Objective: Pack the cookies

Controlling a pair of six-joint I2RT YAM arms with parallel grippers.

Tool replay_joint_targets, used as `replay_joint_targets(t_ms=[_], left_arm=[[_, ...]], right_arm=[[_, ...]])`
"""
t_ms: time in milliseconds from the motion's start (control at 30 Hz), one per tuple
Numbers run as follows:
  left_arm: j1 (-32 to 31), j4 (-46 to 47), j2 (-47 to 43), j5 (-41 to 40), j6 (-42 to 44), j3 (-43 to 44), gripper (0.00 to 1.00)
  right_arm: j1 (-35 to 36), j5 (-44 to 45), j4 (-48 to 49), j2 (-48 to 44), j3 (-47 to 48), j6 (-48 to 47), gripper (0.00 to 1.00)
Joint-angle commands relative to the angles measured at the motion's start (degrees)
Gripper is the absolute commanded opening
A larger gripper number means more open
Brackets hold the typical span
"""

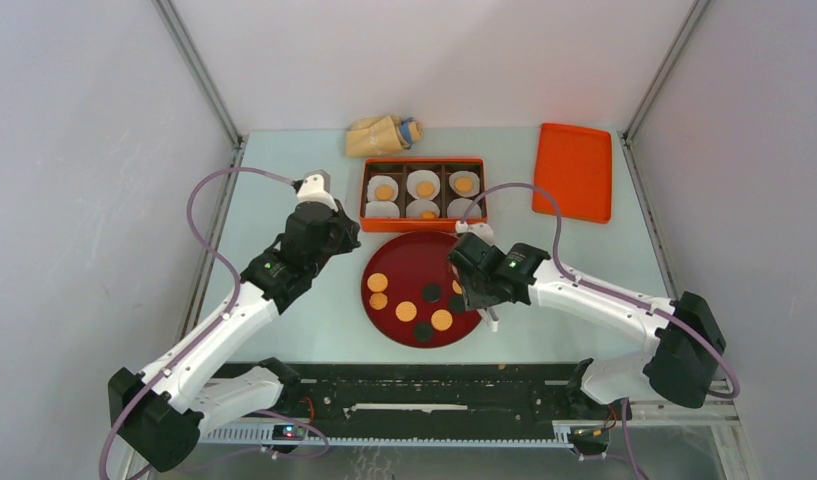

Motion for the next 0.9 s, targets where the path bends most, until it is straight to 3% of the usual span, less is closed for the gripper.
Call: replay_joint_targets(t_ms=[0, 167, 400, 633, 867], left_arm=[[0.22, 1.4, -1.29, -0.48, -0.36, 0.67, 0.01], [0.21, 1.34, -1.49, -1.05, -0.06, 0.69, 0.01], [0.26, 1.3, -0.18, -0.88, 0.29, 1.36, 0.0], [0.22, 1.34, 1.06, -1.45, 0.68, 2.0, 0.0], [0.22, 1.08, 1.76, -2.36, 1.14, 1.98, 0.0]], right_arm=[[-0.09, 1.65, -1.61, -2.86, 6.81, -1.52, 0.22], [-2.0, 3.17, -2.49, -4.85, 12.4, -4.83, 0.22], [-10.54, 1.75, 1.26, -2.9, 14.18, -10.17, 0.21], [-18.06, -2.77, 6.73, 3.24, 16.45, -14.0, 0.21], [-20.32, -4.25, 9.2, 9.61, 18.47, -16.22, 0.2]])
